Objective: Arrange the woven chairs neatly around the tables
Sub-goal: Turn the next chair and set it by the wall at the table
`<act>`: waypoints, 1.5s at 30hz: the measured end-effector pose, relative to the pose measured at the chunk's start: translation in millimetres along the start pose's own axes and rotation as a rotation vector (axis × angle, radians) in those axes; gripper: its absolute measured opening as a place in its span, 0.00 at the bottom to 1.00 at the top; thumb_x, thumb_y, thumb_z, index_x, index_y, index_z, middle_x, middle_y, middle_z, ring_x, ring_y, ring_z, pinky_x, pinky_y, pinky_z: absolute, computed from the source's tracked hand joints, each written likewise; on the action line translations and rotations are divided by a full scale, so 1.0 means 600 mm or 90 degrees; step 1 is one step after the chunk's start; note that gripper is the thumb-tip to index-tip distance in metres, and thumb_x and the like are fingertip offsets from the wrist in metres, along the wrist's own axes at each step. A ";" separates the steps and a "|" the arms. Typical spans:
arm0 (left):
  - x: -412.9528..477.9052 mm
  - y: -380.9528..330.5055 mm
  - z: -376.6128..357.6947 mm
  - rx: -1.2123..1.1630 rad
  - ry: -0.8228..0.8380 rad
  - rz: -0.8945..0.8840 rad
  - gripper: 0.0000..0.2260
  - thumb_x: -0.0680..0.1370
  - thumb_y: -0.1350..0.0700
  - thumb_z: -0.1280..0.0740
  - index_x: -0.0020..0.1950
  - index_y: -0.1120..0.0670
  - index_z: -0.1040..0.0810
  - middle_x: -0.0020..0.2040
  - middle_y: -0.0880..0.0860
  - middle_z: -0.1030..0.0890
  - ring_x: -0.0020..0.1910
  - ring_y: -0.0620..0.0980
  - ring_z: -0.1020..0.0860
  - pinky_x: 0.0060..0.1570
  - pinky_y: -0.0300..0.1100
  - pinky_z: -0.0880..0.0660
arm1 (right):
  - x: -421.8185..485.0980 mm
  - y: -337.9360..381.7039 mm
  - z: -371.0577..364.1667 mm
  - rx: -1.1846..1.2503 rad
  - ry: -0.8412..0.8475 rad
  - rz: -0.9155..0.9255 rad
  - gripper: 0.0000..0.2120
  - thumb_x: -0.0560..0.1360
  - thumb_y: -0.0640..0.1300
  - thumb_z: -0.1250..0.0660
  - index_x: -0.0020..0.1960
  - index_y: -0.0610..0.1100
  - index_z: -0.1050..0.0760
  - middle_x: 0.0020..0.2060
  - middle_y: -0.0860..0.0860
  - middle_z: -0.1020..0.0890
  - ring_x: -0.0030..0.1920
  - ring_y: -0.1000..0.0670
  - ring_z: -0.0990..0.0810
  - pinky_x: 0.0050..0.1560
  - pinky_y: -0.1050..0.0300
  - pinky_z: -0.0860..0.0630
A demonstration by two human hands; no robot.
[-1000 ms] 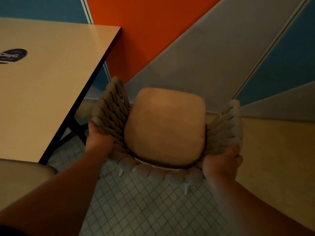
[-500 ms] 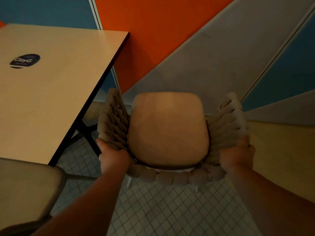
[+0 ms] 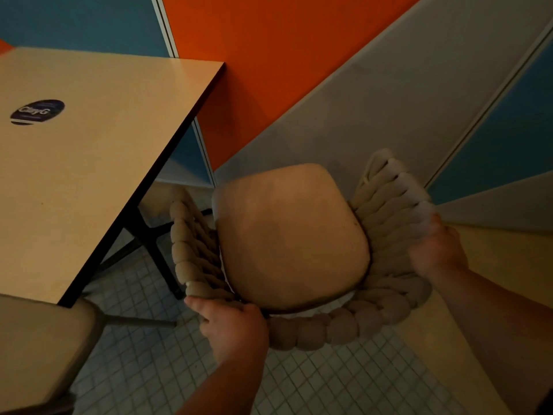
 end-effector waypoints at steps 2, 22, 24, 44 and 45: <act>-0.008 -0.008 -0.003 0.010 0.006 -0.001 0.43 0.79 0.59 0.36 0.80 0.51 0.66 0.73 0.69 0.39 0.65 0.70 0.30 0.62 0.62 0.30 | 0.009 -0.003 0.002 0.002 0.002 0.012 0.38 0.73 0.43 0.33 0.79 0.54 0.46 0.70 0.39 0.34 0.61 0.32 0.26 0.56 0.43 0.25; 0.183 -0.118 0.088 1.018 0.314 -0.810 0.51 0.48 0.10 0.52 0.67 0.29 0.28 0.68 0.33 0.27 0.71 0.45 0.36 0.75 0.52 0.52 | -0.244 0.036 -0.026 -0.365 0.162 0.361 0.52 0.42 0.92 0.56 0.42 0.56 0.19 0.38 0.58 0.22 0.56 0.54 0.29 0.71 0.37 0.50; 0.185 -0.109 0.088 0.987 0.292 -0.813 0.51 0.48 0.10 0.52 0.64 0.30 0.24 0.63 0.33 0.24 0.67 0.44 0.33 0.74 0.50 0.49 | -0.238 0.034 -0.028 -0.375 0.145 0.374 0.51 0.43 0.92 0.56 0.42 0.57 0.19 0.37 0.58 0.22 0.53 0.55 0.29 0.72 0.36 0.56; 0.033 -0.019 0.026 0.724 0.162 -0.677 0.47 0.47 0.13 0.45 0.51 0.42 0.16 0.47 0.41 0.22 0.60 0.48 0.30 0.71 0.47 0.44 | -0.090 -0.002 0.037 -0.554 0.251 0.510 0.61 0.36 0.91 0.61 0.55 0.63 0.20 0.49 0.63 0.23 0.65 0.53 0.32 0.74 0.36 0.68; 0.021 -0.014 0.021 0.703 0.150 -0.658 0.48 0.46 0.13 0.45 0.52 0.41 0.16 0.49 0.41 0.21 0.61 0.48 0.30 0.71 0.46 0.44 | -0.083 -0.002 0.041 -0.571 0.258 0.515 0.64 0.34 0.91 0.62 0.57 0.62 0.21 0.51 0.63 0.23 0.65 0.54 0.32 0.74 0.37 0.68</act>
Point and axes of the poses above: each hand's wrist, its own x-axis towards the middle knuckle, its own z-axis out of the back of the hand, y = z × x, the point moved 2 cm from there along x, towards the middle knuckle
